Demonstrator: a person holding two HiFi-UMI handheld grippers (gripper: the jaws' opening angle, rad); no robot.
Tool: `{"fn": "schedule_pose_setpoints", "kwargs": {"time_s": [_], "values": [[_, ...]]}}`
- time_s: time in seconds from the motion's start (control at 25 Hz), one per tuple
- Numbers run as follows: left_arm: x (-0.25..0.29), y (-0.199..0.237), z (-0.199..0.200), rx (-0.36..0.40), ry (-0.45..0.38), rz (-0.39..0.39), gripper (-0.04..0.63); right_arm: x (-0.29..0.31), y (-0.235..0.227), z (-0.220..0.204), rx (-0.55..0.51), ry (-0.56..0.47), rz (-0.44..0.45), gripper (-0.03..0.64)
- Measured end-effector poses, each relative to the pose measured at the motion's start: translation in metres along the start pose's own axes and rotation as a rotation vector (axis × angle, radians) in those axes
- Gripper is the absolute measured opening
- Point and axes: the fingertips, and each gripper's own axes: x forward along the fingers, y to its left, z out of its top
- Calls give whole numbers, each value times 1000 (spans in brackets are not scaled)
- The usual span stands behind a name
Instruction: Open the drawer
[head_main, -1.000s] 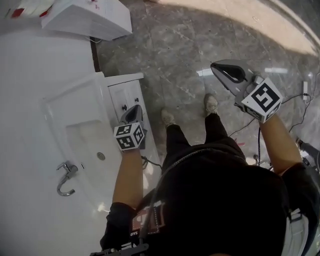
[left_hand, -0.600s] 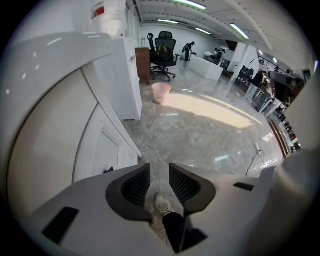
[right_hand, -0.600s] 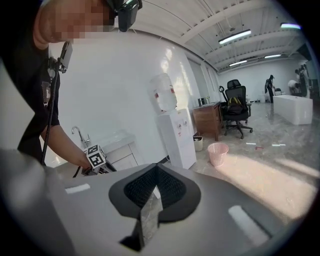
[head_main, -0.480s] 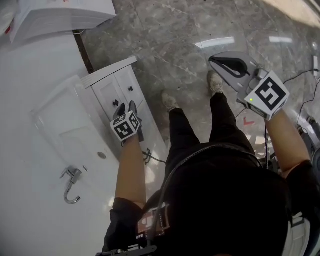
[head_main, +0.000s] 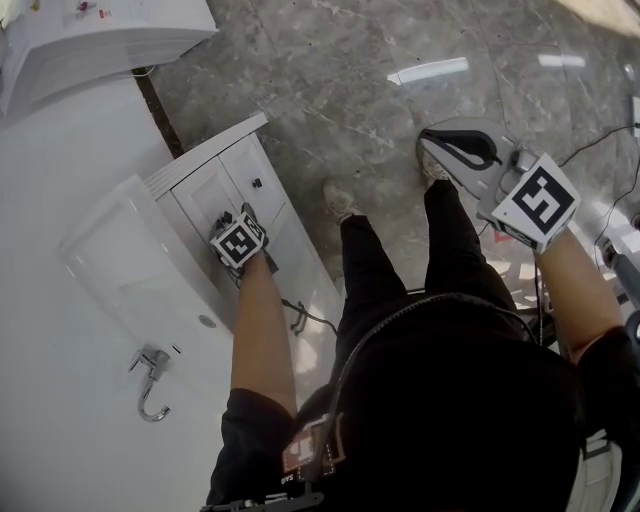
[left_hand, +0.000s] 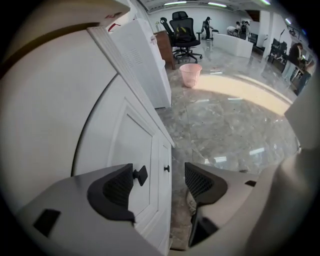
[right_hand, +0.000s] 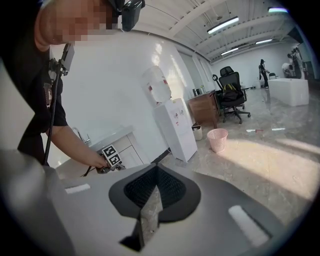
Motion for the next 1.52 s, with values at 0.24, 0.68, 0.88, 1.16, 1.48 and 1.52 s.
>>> {"fn": "schedule_pose_setpoints", "kwargs": {"time_s": [0.24, 0.68, 0.88, 1.16, 1.48, 1.52], "values": [[16, 1, -4, -25, 43, -5, 308, 2, -3, -9, -18, 17, 12, -3], [30, 8, 0, 24, 108, 69, 294, 11, 0, -10, -3, 25, 14, -3], [24, 27, 0, 27, 119, 204, 100, 12, -1, -15, 3, 34, 6, -3], [20, 35, 3, 23, 112, 272, 20, 5, -8, -24, 23, 39, -10, -3], [18, 35, 3, 12, 118, 268, 19, -2, -16, -25, 29, 39, -27, -3], [17, 35, 2, 11, 119, 266, 20, -4, -17, -25, 30, 39, -29, -3]]}}
